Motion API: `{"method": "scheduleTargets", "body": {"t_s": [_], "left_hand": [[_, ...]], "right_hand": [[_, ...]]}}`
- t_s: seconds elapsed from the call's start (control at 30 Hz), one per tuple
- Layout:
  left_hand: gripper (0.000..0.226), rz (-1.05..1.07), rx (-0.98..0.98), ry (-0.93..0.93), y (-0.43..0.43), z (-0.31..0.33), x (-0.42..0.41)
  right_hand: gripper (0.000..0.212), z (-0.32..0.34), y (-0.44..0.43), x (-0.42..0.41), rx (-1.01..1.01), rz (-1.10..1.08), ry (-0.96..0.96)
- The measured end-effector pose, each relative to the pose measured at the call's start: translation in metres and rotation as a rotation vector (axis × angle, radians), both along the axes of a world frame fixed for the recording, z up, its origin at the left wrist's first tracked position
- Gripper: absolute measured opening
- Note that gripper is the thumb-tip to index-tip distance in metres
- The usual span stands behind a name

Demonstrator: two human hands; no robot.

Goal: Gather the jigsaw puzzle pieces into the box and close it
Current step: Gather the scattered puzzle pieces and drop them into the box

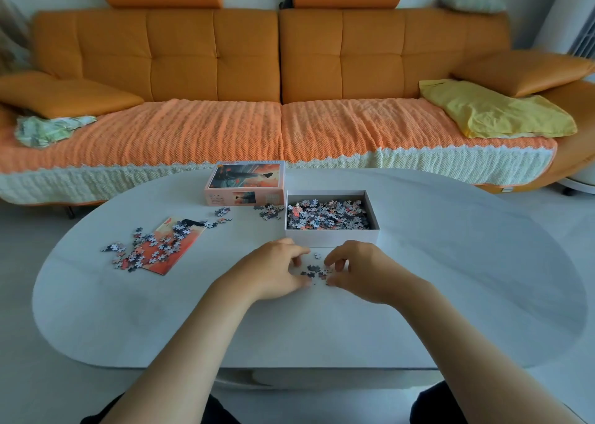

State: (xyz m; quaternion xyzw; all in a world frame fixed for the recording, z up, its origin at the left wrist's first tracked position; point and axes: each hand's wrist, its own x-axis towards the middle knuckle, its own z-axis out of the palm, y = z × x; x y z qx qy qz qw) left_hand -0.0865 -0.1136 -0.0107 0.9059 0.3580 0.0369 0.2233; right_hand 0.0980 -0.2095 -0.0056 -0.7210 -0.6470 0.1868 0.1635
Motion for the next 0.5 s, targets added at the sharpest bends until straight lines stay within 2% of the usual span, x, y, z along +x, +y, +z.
{"method": "scheduleTargets", "body": {"t_s": [0.07, 0.13, 0.23, 0.3, 0.5], "left_hand": [[0.062, -0.027, 0.063, 0.034, -0.001, -0.004, 0.003], [0.053, -0.033, 0.071, -0.004, -0.002, -0.008, 0.007], [0.037, -0.041, 0.04, -0.095, -0.002, -0.009, 0.012], [0.031, -0.042, 0.04, -0.121, -0.002, -0.008, 0.013], [0.033, -0.007, -0.012, -0.196, 0.0, -0.009, 0.007]], "right_hand": [[0.041, -0.003, 0.002, -0.001, -0.003, -0.01, -0.004], [0.048, -0.006, 0.005, -0.003, -0.012, 0.0, -0.042], [0.035, -0.006, 0.008, -0.005, -0.024, 0.059, -0.126], [0.028, -0.005, 0.011, -0.006, -0.023, 0.075, -0.11], [0.026, -0.001, 0.013, -0.003, -0.008, 0.054, -0.051]]}}
